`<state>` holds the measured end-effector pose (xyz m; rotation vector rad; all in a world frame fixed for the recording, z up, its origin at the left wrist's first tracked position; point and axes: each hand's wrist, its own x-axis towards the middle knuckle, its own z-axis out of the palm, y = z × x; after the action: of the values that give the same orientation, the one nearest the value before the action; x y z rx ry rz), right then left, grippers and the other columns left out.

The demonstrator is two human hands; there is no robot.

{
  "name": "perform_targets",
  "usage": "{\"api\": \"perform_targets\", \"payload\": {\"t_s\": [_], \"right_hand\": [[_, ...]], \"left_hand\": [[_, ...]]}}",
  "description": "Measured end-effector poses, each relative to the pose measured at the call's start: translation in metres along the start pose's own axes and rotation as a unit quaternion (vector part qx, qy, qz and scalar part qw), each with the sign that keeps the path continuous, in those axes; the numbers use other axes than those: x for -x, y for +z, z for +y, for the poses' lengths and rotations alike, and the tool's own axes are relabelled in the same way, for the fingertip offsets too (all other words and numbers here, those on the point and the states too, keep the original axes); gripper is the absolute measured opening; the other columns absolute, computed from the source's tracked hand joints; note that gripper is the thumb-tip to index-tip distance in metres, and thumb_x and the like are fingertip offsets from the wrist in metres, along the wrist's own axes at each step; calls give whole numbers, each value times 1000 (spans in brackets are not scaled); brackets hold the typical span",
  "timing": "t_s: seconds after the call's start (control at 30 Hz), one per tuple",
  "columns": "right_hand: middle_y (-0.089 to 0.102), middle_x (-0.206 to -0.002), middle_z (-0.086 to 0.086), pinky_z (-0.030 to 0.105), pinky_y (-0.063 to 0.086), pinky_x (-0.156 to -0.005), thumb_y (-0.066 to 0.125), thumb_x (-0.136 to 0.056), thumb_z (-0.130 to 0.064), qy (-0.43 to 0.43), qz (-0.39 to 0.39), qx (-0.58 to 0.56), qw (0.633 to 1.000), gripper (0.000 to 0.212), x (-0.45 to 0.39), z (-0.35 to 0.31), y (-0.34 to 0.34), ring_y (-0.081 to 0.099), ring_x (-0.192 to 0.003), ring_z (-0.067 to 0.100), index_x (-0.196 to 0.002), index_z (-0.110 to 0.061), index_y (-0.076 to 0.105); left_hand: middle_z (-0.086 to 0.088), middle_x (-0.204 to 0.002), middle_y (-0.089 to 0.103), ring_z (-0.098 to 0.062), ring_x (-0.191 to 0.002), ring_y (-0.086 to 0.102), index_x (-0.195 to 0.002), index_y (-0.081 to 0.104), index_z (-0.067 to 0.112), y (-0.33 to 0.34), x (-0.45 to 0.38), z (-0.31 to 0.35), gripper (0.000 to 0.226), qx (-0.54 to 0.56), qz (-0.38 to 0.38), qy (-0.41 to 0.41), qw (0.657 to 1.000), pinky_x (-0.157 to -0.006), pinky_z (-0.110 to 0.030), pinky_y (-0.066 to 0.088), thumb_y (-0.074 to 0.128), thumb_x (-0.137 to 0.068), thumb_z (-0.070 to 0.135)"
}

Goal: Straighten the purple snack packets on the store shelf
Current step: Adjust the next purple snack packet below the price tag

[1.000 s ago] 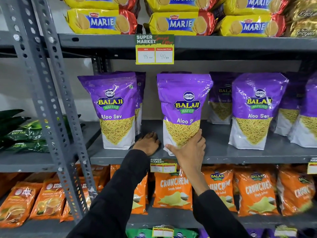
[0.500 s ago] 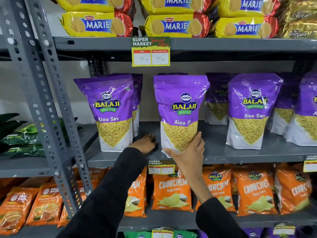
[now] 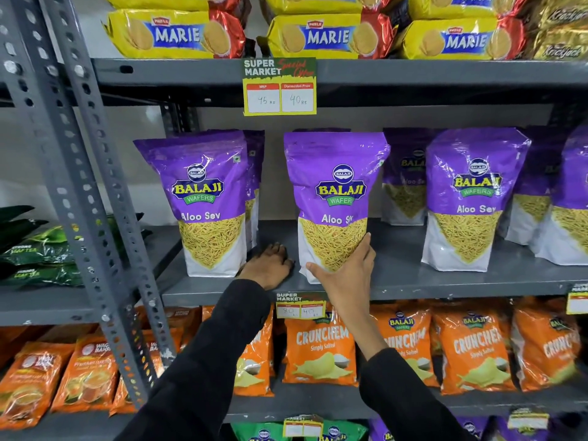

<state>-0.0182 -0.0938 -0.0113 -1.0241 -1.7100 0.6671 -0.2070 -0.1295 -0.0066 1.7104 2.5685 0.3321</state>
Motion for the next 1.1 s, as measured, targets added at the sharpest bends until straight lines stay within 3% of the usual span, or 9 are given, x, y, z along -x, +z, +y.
{"api": "perform_targets", "payload": {"t_s": [0.37,1.1], "right_hand": [[26,-152,16,44,39,-111,93,-61,-42,10,-19,-24,999,138,-30,-2,19,32,-141,34,-157,-4,2],[22,-157,14,48,42,-109,91,-63,-45,-5,-30,-17,999,136,-31,4,17,32,-143,33,-158,-10,0]], "left_hand": [[-17,-164,25,-29,-153,23,-152,30,5,3,0,0,58,-17,10,9,1000,-124,-46,20,24,-104,38],[-10,-168,17,-24,-156,14,-157,20,10,3,0,3,61,-35,5,13,999,-127,-44,13,22,-105,42]]}}
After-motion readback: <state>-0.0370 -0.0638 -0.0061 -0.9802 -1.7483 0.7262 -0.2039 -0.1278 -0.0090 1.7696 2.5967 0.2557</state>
